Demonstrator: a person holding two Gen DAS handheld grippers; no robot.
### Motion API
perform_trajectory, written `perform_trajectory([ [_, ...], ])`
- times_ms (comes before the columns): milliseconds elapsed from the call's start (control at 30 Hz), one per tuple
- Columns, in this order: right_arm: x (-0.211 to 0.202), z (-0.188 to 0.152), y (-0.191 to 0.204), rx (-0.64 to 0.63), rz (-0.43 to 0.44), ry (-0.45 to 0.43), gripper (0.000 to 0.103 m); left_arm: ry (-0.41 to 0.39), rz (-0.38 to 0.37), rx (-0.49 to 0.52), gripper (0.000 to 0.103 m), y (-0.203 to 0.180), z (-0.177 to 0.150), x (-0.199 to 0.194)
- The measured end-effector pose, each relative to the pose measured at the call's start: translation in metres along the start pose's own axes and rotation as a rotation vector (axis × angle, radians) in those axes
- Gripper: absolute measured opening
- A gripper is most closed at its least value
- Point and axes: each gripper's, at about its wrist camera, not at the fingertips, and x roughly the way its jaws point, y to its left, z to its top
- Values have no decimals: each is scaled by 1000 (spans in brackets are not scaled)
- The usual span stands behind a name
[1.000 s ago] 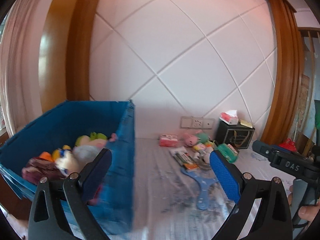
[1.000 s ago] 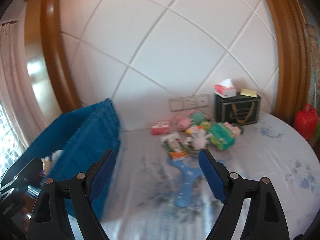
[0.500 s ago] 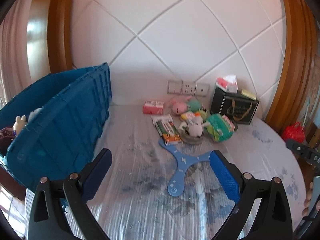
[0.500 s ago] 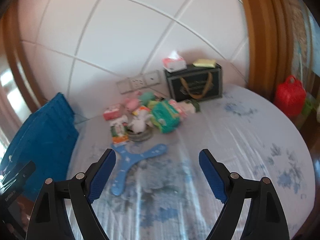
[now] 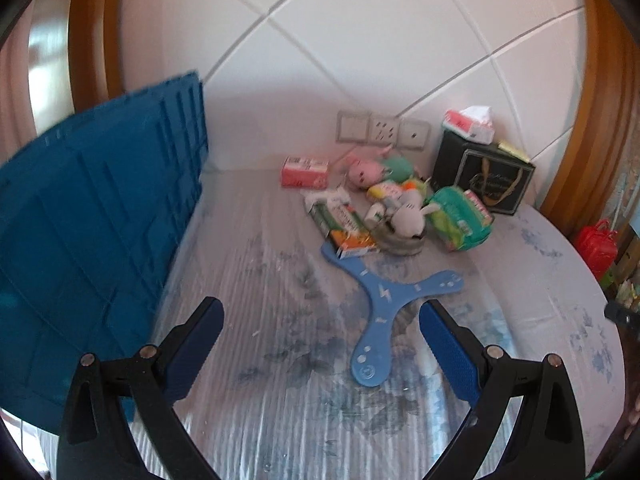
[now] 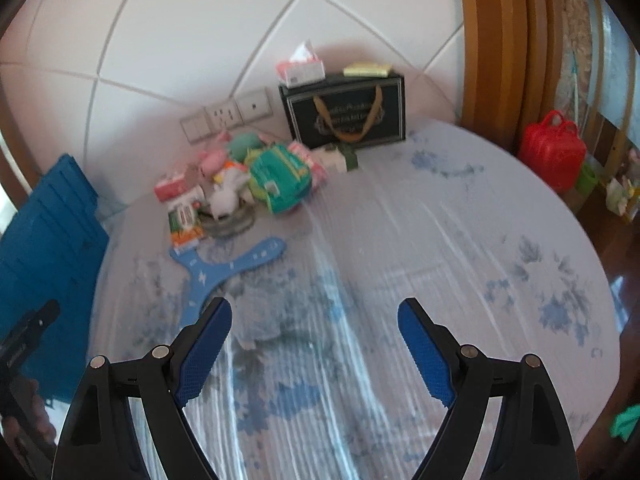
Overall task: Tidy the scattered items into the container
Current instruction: 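Return to the bed and grasp the blue boomerang with the left tool, then hold the boomerang in the left tool while the right tool reaches toward the glass cup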
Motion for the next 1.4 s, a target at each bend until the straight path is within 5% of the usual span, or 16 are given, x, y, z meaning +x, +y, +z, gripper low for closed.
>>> perform_trajectory([
  [233,51,-3,-1,-4,13,80,86,100,12,2,100,-5,-16,49],
  [633,157,8,10,-89,129,121,83,204,-68,121,99,-84,-44,190],
  [767,182,3,9,-95,148,141,81,263,-72,143,76,-94,-55,229],
  [800,188,1,8,-97,150,150,80,250,-60,146,75,-95,-57,233],
  [933,200,-6,6,-95,145,177,80,227,-51,127,43,-89,-53,235],
  [1233,203,8,46,-153,206,160,78,99,84,76,34,-40,-35,168],
  [1400,227,34,85,-145,265,133,50,92,186,34,34,-4,-19,192],
])
